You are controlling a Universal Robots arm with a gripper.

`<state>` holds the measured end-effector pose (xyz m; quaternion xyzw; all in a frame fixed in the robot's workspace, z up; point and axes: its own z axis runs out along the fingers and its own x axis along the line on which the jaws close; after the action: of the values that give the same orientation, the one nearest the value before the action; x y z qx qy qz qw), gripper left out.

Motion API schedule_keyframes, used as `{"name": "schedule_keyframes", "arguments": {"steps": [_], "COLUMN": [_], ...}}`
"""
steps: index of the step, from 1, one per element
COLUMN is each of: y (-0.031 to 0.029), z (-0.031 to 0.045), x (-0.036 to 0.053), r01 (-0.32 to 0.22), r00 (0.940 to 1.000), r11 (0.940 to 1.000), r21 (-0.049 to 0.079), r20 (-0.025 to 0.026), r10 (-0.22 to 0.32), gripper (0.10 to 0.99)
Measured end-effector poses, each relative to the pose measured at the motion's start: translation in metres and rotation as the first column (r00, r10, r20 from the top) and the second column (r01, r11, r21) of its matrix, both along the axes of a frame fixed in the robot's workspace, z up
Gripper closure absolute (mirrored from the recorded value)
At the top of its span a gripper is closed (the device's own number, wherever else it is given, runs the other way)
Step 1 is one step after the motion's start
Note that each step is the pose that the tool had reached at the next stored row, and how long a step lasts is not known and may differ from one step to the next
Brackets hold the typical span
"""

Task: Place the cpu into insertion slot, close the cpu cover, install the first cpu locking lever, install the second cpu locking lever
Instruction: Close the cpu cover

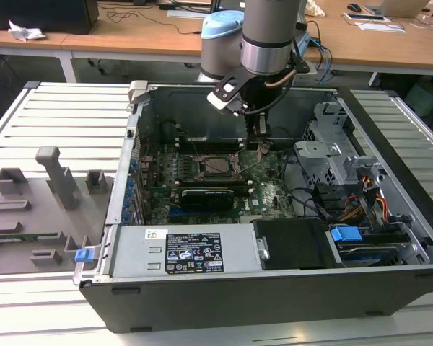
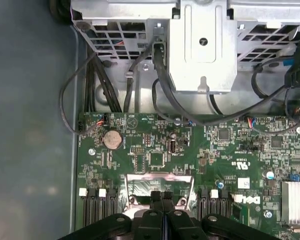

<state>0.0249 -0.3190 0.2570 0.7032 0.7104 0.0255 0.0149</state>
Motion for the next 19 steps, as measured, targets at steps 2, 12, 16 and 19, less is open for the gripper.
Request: {"name": "schedule_keyframes", "arguments": {"steps": [2, 12, 16, 19], "y": [0.0002, 0.0028, 0.0029, 0.0029], "z": [0.0, -0.0034, -0.008, -0.0084], "x": [0.0026, 0.037, 0.0403, 0.0403], "r01": [0.0, 0.0, 0.0, 0.0], "r00": [1.0, 1.0, 1.0, 1.0], "r11": [1.0, 1.0, 1.0, 1.0], "r21": [-0.001, -0.004, -0.004, -0.004], "r20": [-0.0001, -0.0028, -0.0035, -0.0035], "r10": [0.0, 0.0, 0.0, 0.0], "gripper": [0.98, 0.98, 0.98, 0.98]}}
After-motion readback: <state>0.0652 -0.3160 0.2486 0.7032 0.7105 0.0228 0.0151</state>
